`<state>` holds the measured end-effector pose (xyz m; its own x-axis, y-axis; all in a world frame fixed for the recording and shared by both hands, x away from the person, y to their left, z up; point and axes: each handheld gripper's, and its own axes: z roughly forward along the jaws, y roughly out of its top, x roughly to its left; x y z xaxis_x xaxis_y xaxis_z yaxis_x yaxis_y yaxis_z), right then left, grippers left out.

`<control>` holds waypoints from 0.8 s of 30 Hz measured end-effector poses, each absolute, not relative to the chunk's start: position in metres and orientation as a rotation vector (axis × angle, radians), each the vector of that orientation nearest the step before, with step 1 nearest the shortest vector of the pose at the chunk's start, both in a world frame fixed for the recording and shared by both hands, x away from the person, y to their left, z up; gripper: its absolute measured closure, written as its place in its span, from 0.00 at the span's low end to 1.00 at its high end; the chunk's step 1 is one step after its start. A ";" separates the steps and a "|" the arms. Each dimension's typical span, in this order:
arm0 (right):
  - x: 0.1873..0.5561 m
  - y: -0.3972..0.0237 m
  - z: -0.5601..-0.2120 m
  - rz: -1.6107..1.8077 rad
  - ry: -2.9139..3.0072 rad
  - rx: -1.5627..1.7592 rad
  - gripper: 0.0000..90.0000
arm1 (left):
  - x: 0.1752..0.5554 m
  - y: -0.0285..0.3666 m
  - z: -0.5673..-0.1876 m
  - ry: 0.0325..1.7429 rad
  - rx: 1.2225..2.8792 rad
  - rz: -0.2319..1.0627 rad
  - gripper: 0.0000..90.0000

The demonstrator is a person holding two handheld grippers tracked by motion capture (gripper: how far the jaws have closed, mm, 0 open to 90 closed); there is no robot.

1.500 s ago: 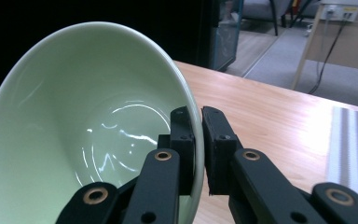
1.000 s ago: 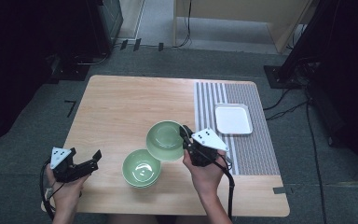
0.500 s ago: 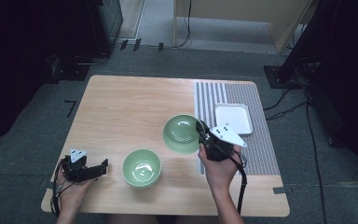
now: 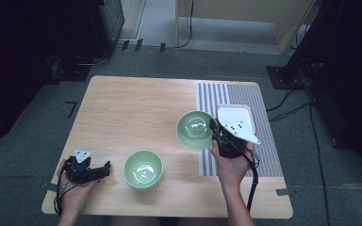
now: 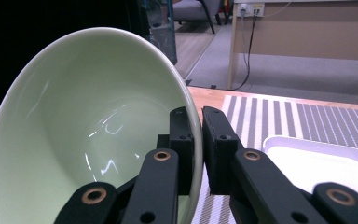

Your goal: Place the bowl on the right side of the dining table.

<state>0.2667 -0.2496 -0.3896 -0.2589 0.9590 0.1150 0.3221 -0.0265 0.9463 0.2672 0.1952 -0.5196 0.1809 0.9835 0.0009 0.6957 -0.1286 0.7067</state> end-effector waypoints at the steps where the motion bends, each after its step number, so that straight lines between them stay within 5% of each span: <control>1: 0.268 -0.252 -0.390 1.298 1.625 1.361 0.93 | 0.267 0.195 -0.520 1.574 1.891 0.653 0.00; 24: 0.289 -0.284 -0.404 1.223 1.565 1.460 0.94 | 0.268 0.195 -0.520 1.578 1.890 0.654 0.00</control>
<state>0.2892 -0.2843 -0.4043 -0.1553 0.9798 0.1258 0.3585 -0.0628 0.9314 0.2676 0.1949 -0.5195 0.1774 0.9841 0.0015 0.6967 -0.1267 0.7061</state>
